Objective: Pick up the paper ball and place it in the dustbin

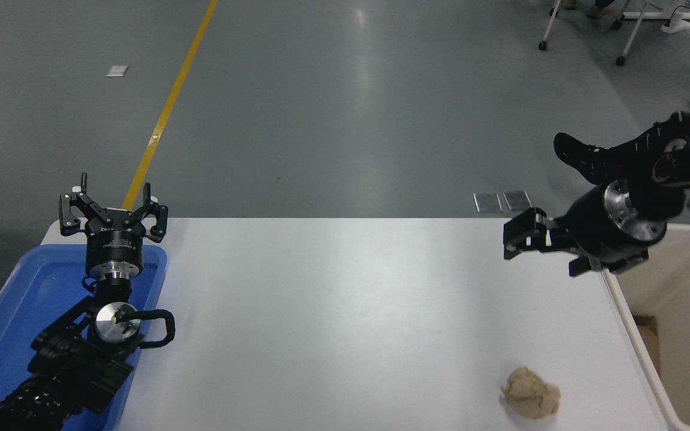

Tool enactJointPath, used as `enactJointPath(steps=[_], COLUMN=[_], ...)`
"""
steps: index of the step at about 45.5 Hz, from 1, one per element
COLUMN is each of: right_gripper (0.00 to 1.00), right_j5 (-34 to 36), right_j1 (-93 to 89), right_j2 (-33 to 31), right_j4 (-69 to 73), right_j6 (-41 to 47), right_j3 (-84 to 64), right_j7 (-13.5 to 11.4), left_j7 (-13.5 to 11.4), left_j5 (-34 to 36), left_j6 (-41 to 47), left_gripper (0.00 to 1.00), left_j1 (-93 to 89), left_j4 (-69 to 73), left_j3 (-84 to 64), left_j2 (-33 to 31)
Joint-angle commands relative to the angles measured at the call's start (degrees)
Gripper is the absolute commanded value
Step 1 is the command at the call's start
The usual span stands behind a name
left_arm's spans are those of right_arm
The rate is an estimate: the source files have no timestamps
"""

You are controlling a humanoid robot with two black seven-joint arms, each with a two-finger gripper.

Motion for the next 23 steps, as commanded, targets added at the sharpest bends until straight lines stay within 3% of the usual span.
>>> enactJointPath(steps=[1, 7, 13, 23], right_gripper=[1.0, 1.0, 1.0, 1.0], right_j5=[0.0, 0.6, 6.2, 6.9], right_j1=[7.4, 5.8, 5.7, -1.1], right_j2=[-0.6, -1.3, -3.5, -4.7], right_j4=[1.5, 0.9, -0.4, -1.0], right_j6=[11.9, 11.6, 11.6, 11.0], right_j3=[1.1, 0.9, 0.8, 0.4], right_j7=[-0.2, -0.1, 0.1, 0.0], left_j7=[0.0, 0.0, 0.1, 0.0], left_j5=[0.0, 0.0, 0.0, 0.0], left_j6=[0.0, 0.0, 0.0, 0.0], left_gripper=[0.99, 0.99, 0.99, 0.99], left_j1=[0.0, 0.0, 0.0, 0.0], left_j4=[0.0, 0.0, 0.0, 0.0], left_j3=[0.0, 0.0, 0.0, 0.0], left_j2=[0.0, 0.0, 0.0, 0.0])
